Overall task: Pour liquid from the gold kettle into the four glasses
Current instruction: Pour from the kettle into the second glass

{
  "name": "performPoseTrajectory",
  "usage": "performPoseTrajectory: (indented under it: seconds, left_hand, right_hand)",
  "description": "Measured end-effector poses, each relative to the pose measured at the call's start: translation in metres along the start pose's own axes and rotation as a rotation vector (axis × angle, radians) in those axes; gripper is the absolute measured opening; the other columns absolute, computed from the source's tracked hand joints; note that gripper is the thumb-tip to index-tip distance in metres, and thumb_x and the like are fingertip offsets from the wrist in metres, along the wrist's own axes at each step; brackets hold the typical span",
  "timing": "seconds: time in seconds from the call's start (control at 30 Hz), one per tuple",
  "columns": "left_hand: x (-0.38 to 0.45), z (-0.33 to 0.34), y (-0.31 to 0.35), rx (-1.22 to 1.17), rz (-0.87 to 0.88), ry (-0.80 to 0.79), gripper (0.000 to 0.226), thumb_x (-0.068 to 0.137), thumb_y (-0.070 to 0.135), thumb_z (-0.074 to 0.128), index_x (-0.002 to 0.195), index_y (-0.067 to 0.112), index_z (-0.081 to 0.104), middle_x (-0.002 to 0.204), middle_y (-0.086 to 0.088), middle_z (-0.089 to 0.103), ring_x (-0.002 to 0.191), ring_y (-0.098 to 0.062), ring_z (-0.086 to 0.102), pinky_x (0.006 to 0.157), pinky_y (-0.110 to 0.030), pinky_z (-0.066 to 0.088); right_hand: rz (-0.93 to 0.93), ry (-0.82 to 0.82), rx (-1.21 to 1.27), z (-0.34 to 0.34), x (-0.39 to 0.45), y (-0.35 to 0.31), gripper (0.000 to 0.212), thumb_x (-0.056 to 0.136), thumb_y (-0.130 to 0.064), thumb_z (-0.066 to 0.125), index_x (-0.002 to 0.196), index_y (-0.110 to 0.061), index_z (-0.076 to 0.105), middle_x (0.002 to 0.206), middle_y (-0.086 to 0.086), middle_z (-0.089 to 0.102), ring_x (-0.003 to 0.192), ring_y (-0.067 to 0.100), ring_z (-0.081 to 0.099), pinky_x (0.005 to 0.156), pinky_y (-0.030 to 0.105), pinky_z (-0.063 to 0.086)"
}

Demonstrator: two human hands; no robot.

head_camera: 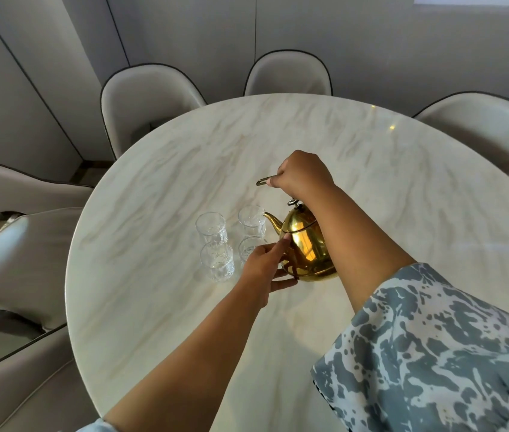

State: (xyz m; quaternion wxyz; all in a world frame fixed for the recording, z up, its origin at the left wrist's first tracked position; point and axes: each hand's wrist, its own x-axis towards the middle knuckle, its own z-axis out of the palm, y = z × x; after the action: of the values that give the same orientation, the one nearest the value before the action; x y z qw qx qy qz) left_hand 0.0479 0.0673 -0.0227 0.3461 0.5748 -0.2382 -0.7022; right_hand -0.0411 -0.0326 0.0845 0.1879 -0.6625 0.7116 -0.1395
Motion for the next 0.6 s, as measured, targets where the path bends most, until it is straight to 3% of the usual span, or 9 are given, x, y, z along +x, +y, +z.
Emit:
performPoseTrajectory:
  seconds: [0.1,0.2,0.3,0.4,0.6]
  left_hand:
    - [0.000,-0.002,-0.003,0.011,0.006,0.021,0.051,0.085,0.043,0.072,0.121,0.010,0.059,0.110,-0.009,0.068,0.101,-0.030,0.070,0.075,-0.044,0.063]
    - [-0.001,-0.003,-0.007,0.017,0.005,0.051,0.055,0.082,0.042,0.076,0.123,0.012,0.057,0.113,-0.012,0.069,0.105,-0.030,0.069,0.072,-0.043,0.064]
    - [-0.003,-0.004,-0.011,0.013,0.011,0.065,0.059,0.078,0.042,0.080,0.125,0.013,0.059,0.118,-0.013,0.068,0.109,-0.029,0.068,0.072,-0.043,0.064]
    - [-0.005,-0.006,-0.014,0.014,0.038,0.065,0.062,0.079,0.040,0.080,0.130,0.014,0.057,0.121,-0.011,0.066,0.113,-0.027,0.065,0.081,-0.045,0.062]
    - [-0.018,-0.014,-0.014,0.041,0.088,0.069,0.063,0.079,0.041,0.080,0.133,0.019,0.055,0.124,-0.005,0.064,0.119,-0.026,0.059,0.100,-0.053,0.051]
  right_hand:
    - [-0.018,0.043,0.084,0.001,-0.011,0.010,0.040,0.084,-0.038,0.068,0.100,-0.001,0.074,0.083,0.013,0.074,0.073,0.026,0.070,0.071,0.033,0.058]
    - [-0.019,0.085,0.129,0.003,-0.025,0.019,0.038,0.086,-0.037,0.065,0.094,-0.001,0.075,0.074,0.012,0.071,0.054,0.015,0.059,0.059,0.026,0.047]
    - [-0.003,0.131,0.217,0.003,-0.040,0.026,0.034,0.088,-0.035,0.065,0.099,-0.005,0.075,0.088,0.012,0.075,0.062,0.016,0.060,0.069,0.029,0.052]
    - [0.013,0.178,0.306,0.002,-0.054,0.031,0.032,0.089,-0.035,0.065,0.100,-0.006,0.075,0.094,0.012,0.076,0.077,0.022,0.067,0.078,0.036,0.057]
    - [0.035,0.266,0.398,-0.001,-0.076,0.028,0.032,0.089,-0.036,0.065,0.100,-0.008,0.076,0.096,0.012,0.076,0.080,0.022,0.067,0.074,0.034,0.055]
